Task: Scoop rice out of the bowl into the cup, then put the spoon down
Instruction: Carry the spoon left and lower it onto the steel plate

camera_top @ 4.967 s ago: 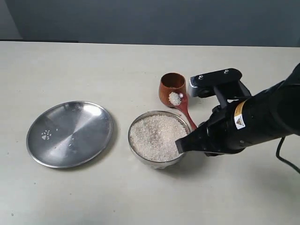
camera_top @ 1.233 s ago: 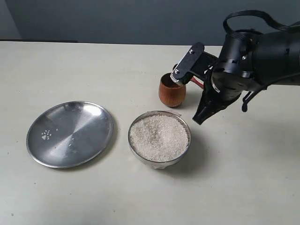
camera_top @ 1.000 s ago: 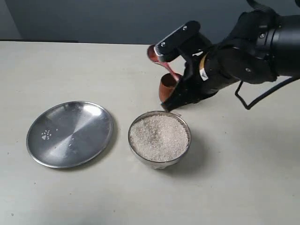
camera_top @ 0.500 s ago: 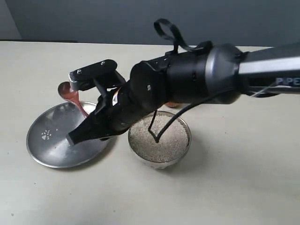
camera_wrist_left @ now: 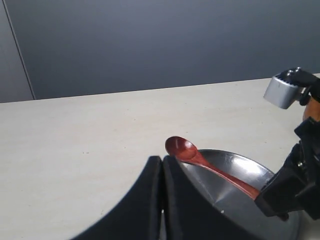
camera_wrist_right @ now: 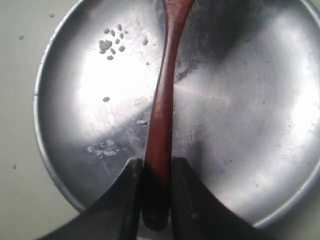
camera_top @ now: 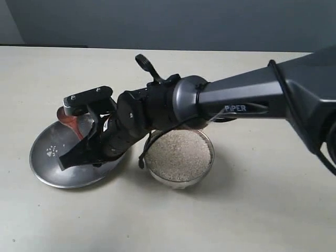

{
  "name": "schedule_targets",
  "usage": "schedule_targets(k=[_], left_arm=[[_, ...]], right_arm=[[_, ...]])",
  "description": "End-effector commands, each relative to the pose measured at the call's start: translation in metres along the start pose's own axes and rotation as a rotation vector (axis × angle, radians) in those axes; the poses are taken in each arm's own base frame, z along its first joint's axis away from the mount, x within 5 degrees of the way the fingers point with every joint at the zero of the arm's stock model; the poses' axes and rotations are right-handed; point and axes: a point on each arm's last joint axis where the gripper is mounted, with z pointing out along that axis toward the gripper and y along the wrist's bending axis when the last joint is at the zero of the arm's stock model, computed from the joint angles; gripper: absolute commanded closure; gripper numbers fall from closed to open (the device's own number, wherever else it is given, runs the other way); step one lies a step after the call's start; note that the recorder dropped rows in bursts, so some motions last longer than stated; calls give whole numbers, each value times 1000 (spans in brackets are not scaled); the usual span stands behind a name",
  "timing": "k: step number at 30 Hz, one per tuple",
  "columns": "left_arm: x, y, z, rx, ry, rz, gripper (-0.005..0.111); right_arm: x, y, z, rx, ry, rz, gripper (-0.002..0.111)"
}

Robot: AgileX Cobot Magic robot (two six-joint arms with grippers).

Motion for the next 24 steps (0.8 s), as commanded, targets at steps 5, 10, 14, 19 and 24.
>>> schedule_targets(k=[5,10,14,19,24], left_arm=[[1,0,0,5,-6,0,106],[1,0,0,5,-6,0,106],[1,0,0,5,-6,0,106],[1,0,0,5,-6,0,106],[1,0,0,5,-6,0,106]], right_arm=[[6,-4,18,11,7,8,107],[6,-4,18,12,7,4,75],[4,-4,16,11,-9,3,73],[-13,3,-9,1,-90,-24,73],[-34,13,-54,14,-182,-151,73]])
